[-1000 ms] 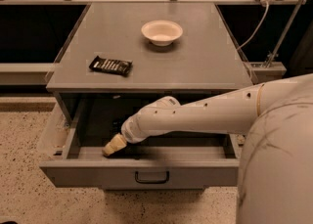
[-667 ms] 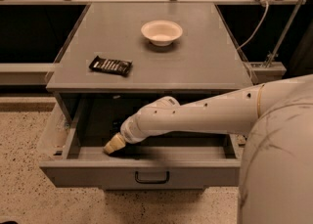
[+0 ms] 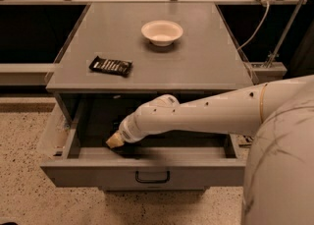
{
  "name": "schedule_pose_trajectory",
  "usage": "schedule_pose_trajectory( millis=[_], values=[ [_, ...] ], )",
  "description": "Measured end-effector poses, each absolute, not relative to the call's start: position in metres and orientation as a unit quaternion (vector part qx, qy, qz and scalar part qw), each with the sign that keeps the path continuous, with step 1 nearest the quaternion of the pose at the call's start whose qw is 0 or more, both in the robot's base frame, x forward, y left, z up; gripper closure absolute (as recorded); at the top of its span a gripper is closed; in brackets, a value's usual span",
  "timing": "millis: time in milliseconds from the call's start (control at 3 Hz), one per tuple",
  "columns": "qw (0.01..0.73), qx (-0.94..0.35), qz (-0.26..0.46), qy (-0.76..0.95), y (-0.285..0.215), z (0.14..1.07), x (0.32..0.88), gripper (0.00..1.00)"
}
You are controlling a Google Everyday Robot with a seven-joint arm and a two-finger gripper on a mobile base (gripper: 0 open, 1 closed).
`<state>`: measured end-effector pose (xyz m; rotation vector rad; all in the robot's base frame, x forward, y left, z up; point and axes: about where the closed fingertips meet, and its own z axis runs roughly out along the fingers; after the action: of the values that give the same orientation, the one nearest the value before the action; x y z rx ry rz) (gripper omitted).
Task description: Pick rxbar blueberry from top drawer and place on counter
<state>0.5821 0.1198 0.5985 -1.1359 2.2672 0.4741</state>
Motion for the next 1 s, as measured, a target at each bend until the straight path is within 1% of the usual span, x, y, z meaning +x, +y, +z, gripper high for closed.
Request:
schedule_pose_trajectory(
  millis=[333, 667, 1000],
  values=[
    [0.277, -0.423, 0.177, 0.844, 0.1198, 0.6067, 0.5821, 0.93],
    [0.277, -0.423, 0.177, 0.844, 0.1198, 0.6068, 0.5821, 1.0],
    [0.277, -0.423, 0.177, 0.844, 0.1198, 0.6068, 0.5821, 1.0]
  ],
)
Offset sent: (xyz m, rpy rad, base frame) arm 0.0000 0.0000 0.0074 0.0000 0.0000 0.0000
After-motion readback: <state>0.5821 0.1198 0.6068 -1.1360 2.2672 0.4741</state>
